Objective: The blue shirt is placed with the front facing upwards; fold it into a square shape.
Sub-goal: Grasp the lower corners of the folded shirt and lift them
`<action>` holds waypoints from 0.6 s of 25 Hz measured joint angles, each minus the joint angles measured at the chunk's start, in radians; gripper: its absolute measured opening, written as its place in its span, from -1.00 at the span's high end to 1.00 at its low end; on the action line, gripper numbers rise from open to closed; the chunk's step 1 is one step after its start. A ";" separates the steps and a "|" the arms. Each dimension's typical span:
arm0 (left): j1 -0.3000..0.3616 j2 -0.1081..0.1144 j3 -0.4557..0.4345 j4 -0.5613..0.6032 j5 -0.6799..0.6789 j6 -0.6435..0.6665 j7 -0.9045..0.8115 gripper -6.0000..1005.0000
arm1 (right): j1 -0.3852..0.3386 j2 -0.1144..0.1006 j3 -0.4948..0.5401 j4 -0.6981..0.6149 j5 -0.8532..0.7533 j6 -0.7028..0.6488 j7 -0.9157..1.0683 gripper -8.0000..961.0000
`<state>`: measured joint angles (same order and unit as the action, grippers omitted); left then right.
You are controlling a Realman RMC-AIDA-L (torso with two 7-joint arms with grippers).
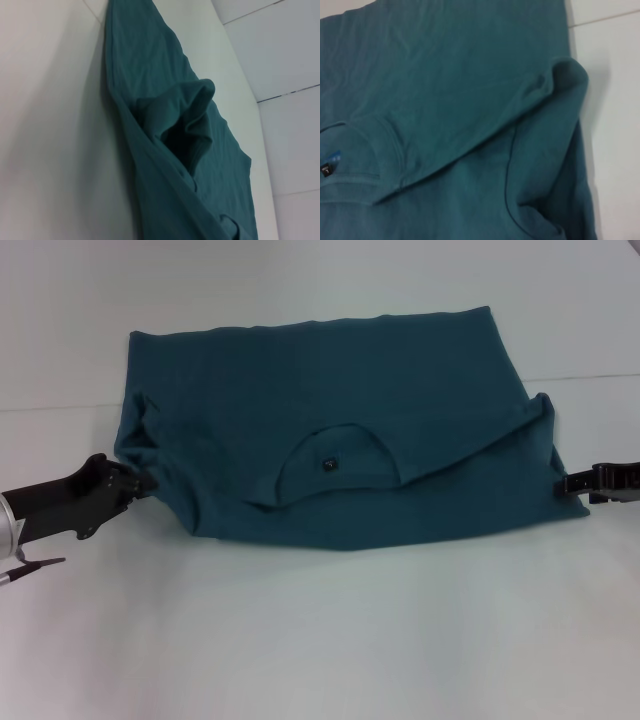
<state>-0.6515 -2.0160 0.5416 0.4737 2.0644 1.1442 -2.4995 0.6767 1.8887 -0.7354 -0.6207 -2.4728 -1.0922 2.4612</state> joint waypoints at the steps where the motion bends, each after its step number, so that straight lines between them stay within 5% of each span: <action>1: 0.000 0.000 0.000 0.000 0.000 -0.001 0.000 0.90 | 0.001 0.000 -0.001 0.000 0.000 0.001 -0.005 -0.32; 15: 0.003 0.000 -0.002 -0.003 -0.002 -0.003 0.001 0.90 | 0.006 0.020 -0.075 -0.011 -0.054 0.057 -0.084 -0.33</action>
<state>-0.6488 -2.0164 0.5399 0.4708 2.0622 1.1411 -2.4988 0.6829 1.9090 -0.8102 -0.6320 -2.5266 -1.0347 2.3769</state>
